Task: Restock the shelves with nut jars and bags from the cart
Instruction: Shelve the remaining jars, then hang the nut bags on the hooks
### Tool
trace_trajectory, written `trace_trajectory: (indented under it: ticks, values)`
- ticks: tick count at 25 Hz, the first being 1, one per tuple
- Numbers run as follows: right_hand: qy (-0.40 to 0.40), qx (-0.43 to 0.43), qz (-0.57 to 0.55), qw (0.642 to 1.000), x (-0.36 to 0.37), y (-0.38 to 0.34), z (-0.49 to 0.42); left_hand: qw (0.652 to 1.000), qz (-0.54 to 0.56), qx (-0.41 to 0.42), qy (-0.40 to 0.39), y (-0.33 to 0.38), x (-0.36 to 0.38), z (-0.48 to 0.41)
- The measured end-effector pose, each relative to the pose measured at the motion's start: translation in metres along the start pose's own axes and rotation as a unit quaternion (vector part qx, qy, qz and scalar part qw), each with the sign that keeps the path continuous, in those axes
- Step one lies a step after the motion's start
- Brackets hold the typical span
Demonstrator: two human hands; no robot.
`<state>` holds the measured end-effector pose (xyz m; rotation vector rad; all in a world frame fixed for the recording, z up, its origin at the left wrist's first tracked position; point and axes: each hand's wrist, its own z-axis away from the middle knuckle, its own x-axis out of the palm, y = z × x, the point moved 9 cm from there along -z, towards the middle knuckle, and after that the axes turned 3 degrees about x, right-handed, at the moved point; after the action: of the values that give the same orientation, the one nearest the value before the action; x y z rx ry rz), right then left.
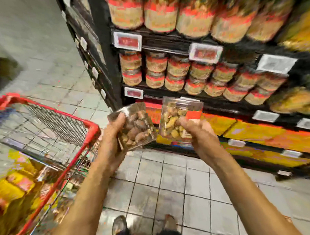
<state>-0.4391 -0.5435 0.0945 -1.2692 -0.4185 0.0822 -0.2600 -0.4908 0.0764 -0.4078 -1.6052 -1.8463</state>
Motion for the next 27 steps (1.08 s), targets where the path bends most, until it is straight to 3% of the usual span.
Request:
trace_trajectory:
  ticks: [4, 7, 12, 20, 27]
  values:
    - [0.066, -0.008, -0.043, 0.997, -0.03, 0.001, -0.029, 0.986, -0.118, 0.086, 0.079, -0.002, 0.008, -0.046]
    - [0.11, -0.03, -0.047, 0.992, -0.041, 0.008, -0.063, 0.939, -0.258, 0.179, 0.139, 0.01, 0.01, -0.089]
    - [0.144, -0.079, -0.038, 0.986, -0.048, 0.016, -0.125, 0.864, -0.385, 0.284, 0.158, 0.006, 0.005, -0.165]
    - [0.207, -0.164, -0.01, 0.964, -0.079, 0.021, -0.157, 0.825, -0.395, 0.379, 0.141, -0.022, -0.001, -0.228]
    - [0.226, -0.164, 0.023, 0.96, -0.081, 0.046, -0.157, 0.785, -0.426, 0.427, 0.141, -0.026, 0.009, -0.251]
